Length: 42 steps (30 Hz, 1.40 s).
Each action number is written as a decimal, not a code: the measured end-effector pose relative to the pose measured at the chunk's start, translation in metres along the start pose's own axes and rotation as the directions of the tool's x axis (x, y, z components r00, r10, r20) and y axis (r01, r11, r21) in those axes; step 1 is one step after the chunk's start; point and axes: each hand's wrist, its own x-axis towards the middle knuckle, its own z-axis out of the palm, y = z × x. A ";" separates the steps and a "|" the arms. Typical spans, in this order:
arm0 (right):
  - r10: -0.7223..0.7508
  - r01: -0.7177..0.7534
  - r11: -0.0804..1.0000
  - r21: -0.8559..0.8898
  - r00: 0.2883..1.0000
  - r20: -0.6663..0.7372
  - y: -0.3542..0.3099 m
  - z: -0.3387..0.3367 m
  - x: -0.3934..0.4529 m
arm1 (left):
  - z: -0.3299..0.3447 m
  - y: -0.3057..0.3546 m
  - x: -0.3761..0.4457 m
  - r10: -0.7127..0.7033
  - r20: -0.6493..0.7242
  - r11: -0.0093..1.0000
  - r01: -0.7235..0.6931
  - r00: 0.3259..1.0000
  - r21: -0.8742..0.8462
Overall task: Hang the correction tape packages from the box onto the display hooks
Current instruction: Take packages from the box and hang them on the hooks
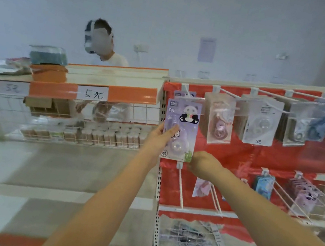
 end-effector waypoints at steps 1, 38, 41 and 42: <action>0.004 -0.005 1.000 -0.011 1.000 -0.015 -0.002 0.001 -0.003 | -0.001 0.002 0.002 -0.003 -0.012 1.000 0.003 1.000 -0.001; 0.037 -0.035 0.998 -0.042 0.998 0.059 0.041 0.007 -0.010 | 0.024 -0.002 0.031 -0.106 -0.134 0.989 0.119 0.985 0.089; 0.035 -0.032 0.998 -0.055 0.997 0.063 0.044 0.006 -0.006 | 0.023 -0.003 0.059 -0.135 -0.166 0.974 0.162 0.977 0.159; 0.034 -0.030 0.998 -0.057 0.997 0.068 0.046 0.007 -0.004 | 0.024 -0.005 0.069 -0.130 -0.169 0.972 0.159 0.977 0.172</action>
